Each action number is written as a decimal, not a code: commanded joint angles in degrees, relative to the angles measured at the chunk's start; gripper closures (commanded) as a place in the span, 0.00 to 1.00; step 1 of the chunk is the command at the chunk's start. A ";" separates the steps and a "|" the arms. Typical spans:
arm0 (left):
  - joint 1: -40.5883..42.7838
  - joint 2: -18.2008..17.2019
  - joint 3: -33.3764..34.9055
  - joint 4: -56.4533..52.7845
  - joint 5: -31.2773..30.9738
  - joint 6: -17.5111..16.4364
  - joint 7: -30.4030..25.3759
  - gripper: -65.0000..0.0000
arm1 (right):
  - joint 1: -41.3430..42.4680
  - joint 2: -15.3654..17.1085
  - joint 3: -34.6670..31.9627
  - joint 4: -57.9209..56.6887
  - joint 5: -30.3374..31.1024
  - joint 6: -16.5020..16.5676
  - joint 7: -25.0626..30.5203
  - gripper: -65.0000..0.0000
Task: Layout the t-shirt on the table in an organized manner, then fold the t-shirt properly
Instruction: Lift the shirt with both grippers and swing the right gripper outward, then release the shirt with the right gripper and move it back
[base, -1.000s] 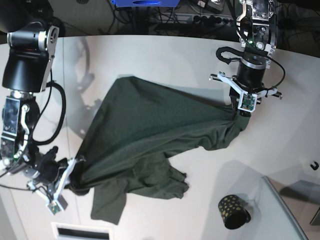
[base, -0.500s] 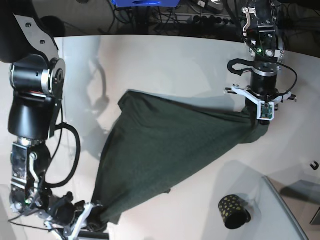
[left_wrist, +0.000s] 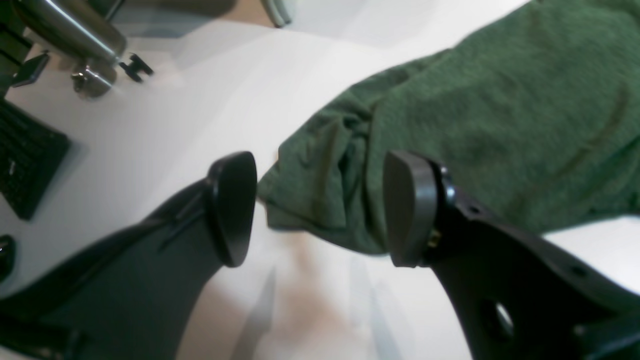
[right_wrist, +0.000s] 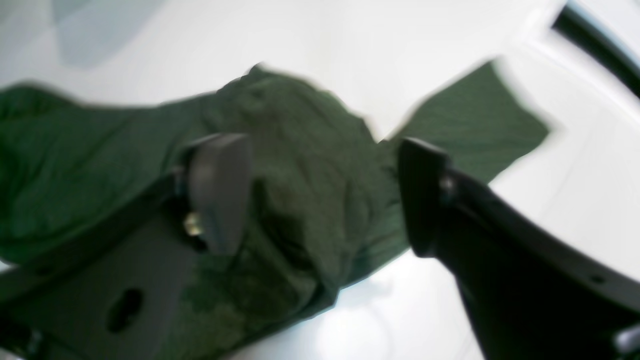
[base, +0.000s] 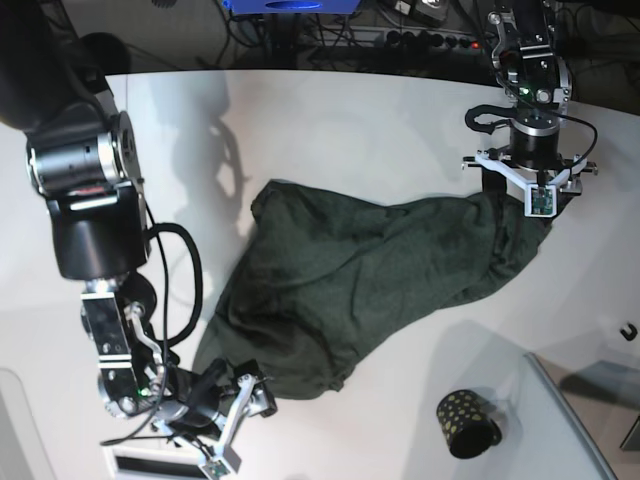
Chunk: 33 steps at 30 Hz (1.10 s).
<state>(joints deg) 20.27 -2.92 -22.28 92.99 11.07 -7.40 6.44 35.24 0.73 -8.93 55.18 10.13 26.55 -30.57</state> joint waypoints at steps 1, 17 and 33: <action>-0.01 -0.55 -0.18 1.03 -0.13 0.76 -1.47 0.42 | -1.35 0.63 1.85 6.05 1.08 0.58 -1.13 0.31; 0.87 -0.82 -0.09 0.94 -0.21 0.76 -1.47 0.42 | -37.22 -0.42 7.83 23.81 1.25 0.66 -6.31 0.30; 3.51 -1.52 -0.18 0.86 -0.48 0.76 -1.73 0.42 | -36.34 -1.83 0.45 19.06 1.25 0.66 -5.52 0.97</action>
<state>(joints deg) 23.35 -3.88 -22.17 92.75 10.72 -7.35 6.00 -1.80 -0.99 -8.54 73.10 10.50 26.96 -36.84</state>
